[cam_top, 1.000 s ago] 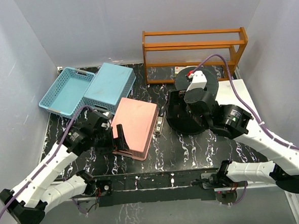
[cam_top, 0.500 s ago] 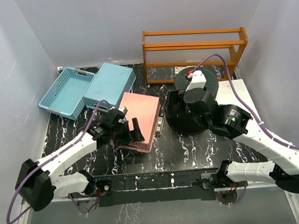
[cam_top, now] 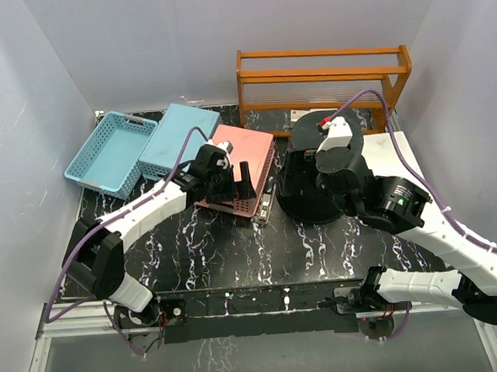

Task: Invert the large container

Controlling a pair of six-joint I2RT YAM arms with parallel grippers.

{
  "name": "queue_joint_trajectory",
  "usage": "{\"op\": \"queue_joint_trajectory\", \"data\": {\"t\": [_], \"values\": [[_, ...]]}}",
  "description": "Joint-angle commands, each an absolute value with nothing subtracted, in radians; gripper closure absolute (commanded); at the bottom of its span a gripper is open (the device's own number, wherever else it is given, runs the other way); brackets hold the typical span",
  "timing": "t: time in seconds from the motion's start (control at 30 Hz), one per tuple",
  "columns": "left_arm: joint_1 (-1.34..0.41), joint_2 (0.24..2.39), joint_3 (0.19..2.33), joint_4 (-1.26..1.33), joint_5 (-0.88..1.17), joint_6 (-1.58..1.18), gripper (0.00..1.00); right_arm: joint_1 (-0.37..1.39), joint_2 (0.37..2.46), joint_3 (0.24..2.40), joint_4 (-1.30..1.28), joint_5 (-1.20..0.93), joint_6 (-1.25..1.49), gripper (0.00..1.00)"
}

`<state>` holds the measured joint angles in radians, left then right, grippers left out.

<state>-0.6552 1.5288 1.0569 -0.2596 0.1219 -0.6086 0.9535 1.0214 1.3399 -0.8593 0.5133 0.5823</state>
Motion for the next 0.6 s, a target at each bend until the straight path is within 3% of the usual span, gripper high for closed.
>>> {"op": "queue_joint_trajectory", "data": {"t": [0.0,0.13,0.27,0.47,0.57], "values": [[-0.606,1.489,1.193,-0.360,0.111,-0.496,0.03,0.956,0.996,1.348,-0.831,0.521,0.594,0.02],[-0.552,1.507,1.352,-0.576,0.195,-0.416,0.01,0.955,1.000,1.342,-0.813,0.514,0.581,0.02],[-0.551,1.514,1.422,-0.767,0.152,-0.354,0.01,0.956,1.022,1.340,-0.759,0.482,0.554,0.02],[-0.521,1.443,1.386,-0.839,0.076,-0.348,0.01,0.955,1.074,1.371,-0.732,0.458,0.509,0.02],[-0.404,1.396,1.401,-0.846,0.088,-0.330,0.01,0.956,1.071,1.368,-0.727,0.448,0.500,0.02]]}}
